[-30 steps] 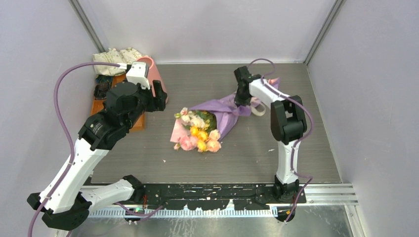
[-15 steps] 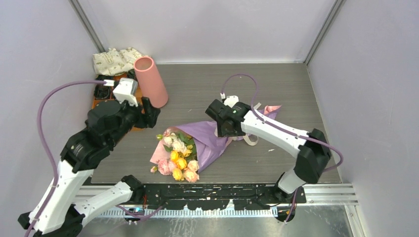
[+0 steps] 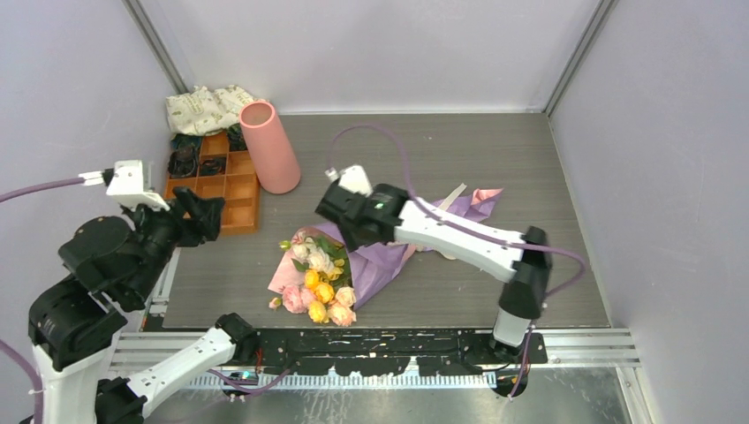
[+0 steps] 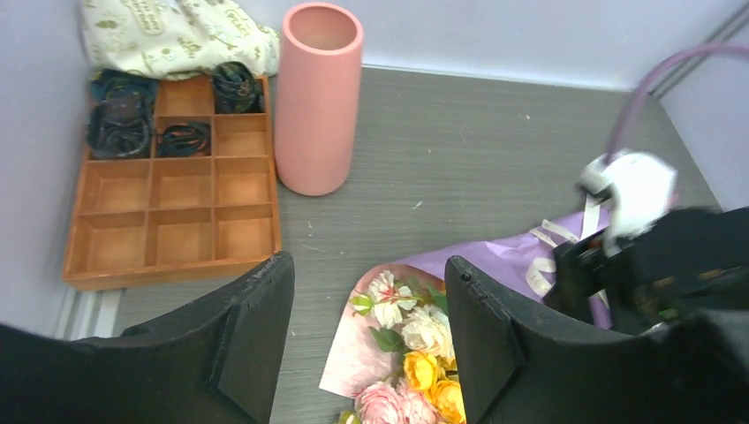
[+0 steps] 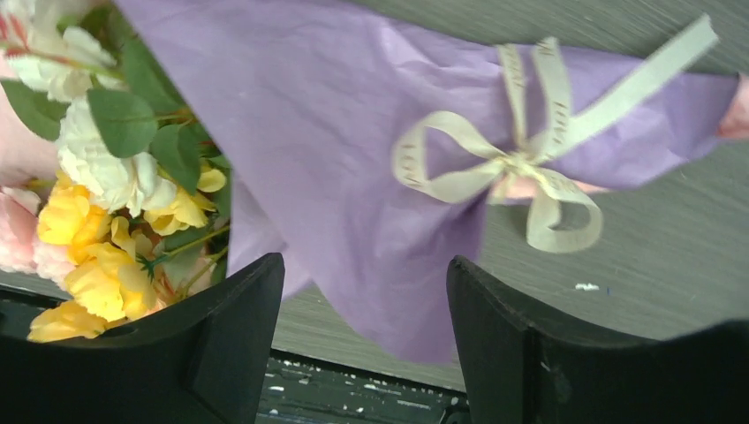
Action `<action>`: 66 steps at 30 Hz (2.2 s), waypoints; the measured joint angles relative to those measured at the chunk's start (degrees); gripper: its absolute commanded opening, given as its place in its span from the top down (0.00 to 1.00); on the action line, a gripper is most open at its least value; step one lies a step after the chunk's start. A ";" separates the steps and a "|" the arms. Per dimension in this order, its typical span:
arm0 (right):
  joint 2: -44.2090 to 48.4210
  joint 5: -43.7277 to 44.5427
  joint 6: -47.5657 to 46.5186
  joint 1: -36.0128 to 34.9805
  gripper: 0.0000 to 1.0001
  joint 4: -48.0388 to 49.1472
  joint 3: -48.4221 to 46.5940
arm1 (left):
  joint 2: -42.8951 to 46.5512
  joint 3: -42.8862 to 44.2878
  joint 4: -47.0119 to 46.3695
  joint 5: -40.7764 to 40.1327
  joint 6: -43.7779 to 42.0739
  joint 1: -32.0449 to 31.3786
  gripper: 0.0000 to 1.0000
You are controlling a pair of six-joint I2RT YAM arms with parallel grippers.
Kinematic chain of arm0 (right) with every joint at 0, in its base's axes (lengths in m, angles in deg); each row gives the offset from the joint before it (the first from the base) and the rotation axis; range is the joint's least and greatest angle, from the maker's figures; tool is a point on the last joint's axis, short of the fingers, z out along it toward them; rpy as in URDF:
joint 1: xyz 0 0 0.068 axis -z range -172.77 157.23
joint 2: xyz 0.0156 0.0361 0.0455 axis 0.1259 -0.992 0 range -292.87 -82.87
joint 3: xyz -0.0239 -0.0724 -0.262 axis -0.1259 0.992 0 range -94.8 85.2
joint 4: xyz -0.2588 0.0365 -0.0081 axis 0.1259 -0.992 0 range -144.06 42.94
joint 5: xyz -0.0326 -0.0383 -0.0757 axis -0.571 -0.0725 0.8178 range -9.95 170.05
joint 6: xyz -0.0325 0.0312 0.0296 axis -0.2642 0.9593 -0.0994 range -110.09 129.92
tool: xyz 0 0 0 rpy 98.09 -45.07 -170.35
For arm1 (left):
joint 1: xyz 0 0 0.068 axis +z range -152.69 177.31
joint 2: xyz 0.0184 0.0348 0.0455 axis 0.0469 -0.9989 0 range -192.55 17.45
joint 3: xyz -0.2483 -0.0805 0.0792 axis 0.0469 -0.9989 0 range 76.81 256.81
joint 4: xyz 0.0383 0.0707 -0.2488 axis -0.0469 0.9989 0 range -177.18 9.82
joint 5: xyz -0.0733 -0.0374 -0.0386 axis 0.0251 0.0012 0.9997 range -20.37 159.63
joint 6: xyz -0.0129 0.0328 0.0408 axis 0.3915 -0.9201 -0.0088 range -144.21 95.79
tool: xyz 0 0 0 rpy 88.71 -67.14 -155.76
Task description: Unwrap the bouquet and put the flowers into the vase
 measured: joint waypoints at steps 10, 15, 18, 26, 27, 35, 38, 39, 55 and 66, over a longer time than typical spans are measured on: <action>-21.05 -0.70 -8.59 -3.52 0.28 1.36 -6.71 | 1.27 0.68 4.57 -2.91 1.22 0.00 0.37; -26.82 1.66 -11.65 -2.80 0.63 1.46 -12.28 | 1.29 0.15 4.79 -3.02 1.20 0.00 0.37; -29.14 2.58 -13.11 -1.77 0.98 1.57 -14.38 | 1.40 -0.70 4.79 -3.08 1.20 0.00 0.37; -31.50 2.51 -13.90 6.21 0.99 1.95 -17.55 | 0.92 -3.45 4.42 -2.56 1.16 0.00 0.37; -31.50 2.03 -13.88 7.74 0.99 2.01 -18.27 | 0.74 -3.72 4.13 -2.34 1.16 0.00 0.37; -34.84 -2.56 -12.04 21.94 0.98 1.64 -30.60 | -2.25 -6.88 0.15 0.68 0.94 0.00 0.37; -38.07 -4.24 -11.19 26.58 0.85 1.92 -35.63 | -3.78 -8.66 -1.92 2.23 0.90 0.00 0.37; -39.21 -4.83 -11.04 28.11 0.78 2.08 -37.00 | -4.35 -9.27 -2.51 2.78 0.87 0.00 0.37; -25.05 -5.95 -11.21 41.83 0.50 9.27 -29.49 | -15.02 -16.92 -14.71 12.90 2.10 -1.99 0.39; -29.05 -8.57 -7.23 64.67 0.52 11.87 -13.16 | -24.24 -16.90 -20.57 10.97 2.71 -14.67 0.39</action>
